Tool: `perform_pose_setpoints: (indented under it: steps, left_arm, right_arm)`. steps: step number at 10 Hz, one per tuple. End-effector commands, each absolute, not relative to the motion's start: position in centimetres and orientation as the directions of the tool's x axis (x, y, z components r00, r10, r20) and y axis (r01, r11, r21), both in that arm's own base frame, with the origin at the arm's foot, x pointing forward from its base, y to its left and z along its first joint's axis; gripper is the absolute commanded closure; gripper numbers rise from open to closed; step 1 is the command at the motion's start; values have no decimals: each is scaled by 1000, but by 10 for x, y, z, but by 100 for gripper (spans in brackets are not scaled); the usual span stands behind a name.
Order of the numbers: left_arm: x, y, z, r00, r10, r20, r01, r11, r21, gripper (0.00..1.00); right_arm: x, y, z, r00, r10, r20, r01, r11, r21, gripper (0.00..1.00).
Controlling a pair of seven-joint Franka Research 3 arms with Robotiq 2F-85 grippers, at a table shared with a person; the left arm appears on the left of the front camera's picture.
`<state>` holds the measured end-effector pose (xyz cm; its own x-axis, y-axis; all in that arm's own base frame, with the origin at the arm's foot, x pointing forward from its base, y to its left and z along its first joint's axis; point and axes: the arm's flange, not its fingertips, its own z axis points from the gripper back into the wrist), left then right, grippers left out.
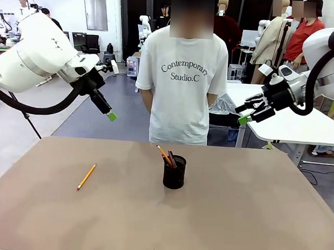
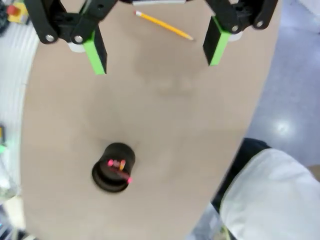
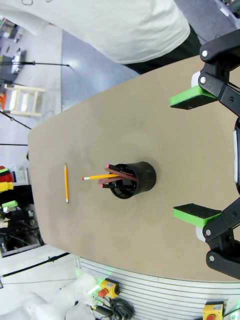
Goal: Place the pens into the pen holder.
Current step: Pick up a writing instrument from the table and place it into the Pen holder.
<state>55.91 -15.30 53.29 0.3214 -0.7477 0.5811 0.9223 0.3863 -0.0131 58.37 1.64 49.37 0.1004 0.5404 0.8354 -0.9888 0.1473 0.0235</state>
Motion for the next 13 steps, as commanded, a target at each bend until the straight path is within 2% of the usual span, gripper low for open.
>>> perform_pose_setpoints:
  steps: [1, 4, 5, 6, 8, 13]
  left_arm:
    - [560, -150, 533, 311, -764, 566, 925, 380, 4, 0]
    - [559, -154, 532, 319, -752, 578, 924, 383, -11, 0]
    - [557, -170, 508, 554, -777, 298, 783, 608, 130, 0]
    - [556, -173, 491, 642, -743, 187, 719, 669, 190, 0]
    - [556, -170, 468, 735, -677, 34, 654, 721, 230, 0]
    - [556, -167, 404, 867, -494, -61, 485, 808, 335, 0]
  right_arm:
    - [584, 17, 496, 95, 541, 836, -989, 146, 18, 0]
    - [584, 17, 496, 95, 541, 836, -989, 146, 18, 0]
    - [584, 17, 496, 95, 541, 836, -989, 146, 18, 0]
    - [584, 17, 496, 95, 541, 836, -989, 146, 18, 0]
    - [584, 17, 496, 95, 541, 836, -989, 146, 18, 0]
    - [584, 17, 496, 95, 541, 836, -989, 146, 18, 0]
